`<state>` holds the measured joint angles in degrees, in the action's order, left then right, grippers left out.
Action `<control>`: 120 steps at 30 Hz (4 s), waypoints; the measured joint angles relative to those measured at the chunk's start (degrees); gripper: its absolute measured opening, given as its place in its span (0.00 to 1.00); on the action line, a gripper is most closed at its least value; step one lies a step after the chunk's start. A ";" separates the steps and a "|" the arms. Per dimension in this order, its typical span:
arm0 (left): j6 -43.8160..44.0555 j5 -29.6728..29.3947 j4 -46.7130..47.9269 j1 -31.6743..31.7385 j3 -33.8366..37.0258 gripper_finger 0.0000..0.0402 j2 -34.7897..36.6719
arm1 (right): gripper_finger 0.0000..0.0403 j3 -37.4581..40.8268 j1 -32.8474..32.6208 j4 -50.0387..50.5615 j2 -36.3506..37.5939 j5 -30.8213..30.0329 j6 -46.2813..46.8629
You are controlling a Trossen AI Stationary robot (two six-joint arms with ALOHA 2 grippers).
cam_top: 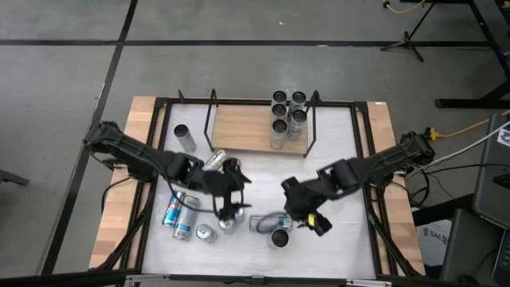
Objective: Place canned beverage on shelf
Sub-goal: Put the white soda can aligned with the other white soda can on the shelf
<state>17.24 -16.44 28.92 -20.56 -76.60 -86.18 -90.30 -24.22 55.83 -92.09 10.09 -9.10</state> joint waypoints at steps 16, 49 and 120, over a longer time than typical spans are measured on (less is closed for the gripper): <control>0.41 -2.57 -6.35 -3.98 0.00 0.87 -7.59 | 0.77 7.69 -6.15 -18.24 0.00 -3.18 -2.90; 0.63 -2.59 -6.73 -3.96 -0.02 0.87 -7.64 | 0.77 20.50 -6.15 -36.48 -0.02 -4.50 -3.14; 0.78 -2.57 -8.08 -3.98 -0.07 0.87 -7.64 | 0.60 19.83 -6.13 -41.21 -3.78 -0.02 -1.81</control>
<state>18.02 -19.00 20.84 -24.53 -76.66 -93.82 -70.47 -30.35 14.63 -95.88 10.07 -10.92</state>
